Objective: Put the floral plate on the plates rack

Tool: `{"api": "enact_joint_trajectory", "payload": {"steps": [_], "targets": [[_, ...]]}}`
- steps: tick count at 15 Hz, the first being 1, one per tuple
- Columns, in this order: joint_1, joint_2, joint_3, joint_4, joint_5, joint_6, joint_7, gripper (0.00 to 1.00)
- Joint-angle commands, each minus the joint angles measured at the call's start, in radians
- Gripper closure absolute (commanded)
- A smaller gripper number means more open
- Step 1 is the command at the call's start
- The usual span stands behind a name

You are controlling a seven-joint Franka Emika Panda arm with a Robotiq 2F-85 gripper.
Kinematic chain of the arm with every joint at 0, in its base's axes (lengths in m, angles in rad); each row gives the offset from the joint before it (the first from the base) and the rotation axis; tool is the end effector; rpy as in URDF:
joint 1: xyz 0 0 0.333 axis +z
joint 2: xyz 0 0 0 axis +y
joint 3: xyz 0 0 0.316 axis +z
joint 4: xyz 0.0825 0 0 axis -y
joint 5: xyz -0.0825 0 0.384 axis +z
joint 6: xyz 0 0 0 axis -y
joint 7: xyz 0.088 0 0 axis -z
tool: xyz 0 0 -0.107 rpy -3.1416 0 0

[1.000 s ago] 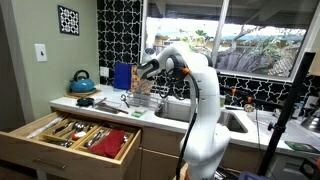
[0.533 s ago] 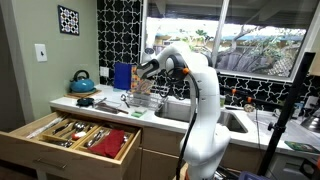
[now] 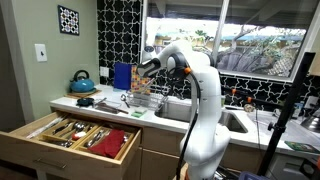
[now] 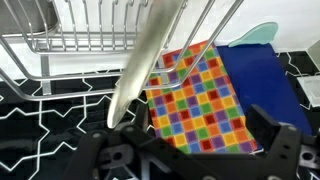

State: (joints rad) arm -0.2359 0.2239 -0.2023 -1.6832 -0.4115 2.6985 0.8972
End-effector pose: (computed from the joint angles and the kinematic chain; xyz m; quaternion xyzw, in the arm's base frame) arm 0.6238 -0.2625 0.5609 0.7964 -0.4410 0.4057 0.0813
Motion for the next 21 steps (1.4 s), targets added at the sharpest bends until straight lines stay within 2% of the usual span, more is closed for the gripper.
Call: {"api": "enact_joint_trajectory", "payload": {"steps": [1, 7, 10, 12, 16, 17, 18, 20, 21], "targets": [[0.017, -0.034, -0.015, -0.028, -0.052, -0.052, 0.037, 0.00], [0.017, -0.062, -0.013, -0.038, -0.071, -0.090, 0.050, 0.00], [0.031, -0.120, -0.026, -0.067, -0.136, -0.149, 0.137, 0.00], [0.025, -0.182, -0.022, -0.117, -0.164, -0.175, 0.146, 0.00], [0.007, -0.314, -0.040, -0.248, -0.223, -0.121, 0.142, 0.00], [-0.007, -0.345, -0.043, -0.286, -0.207, -0.075, 0.118, 0.00], [-0.016, -0.376, -0.047, -0.328, -0.127, -0.048, 0.038, 0.00], [-0.042, -0.413, -0.055, -0.383, -0.106, -0.003, 0.023, 0.00], [-0.033, -0.434, -0.077, -0.413, -0.103, 0.014, 0.025, 0.00]]}}
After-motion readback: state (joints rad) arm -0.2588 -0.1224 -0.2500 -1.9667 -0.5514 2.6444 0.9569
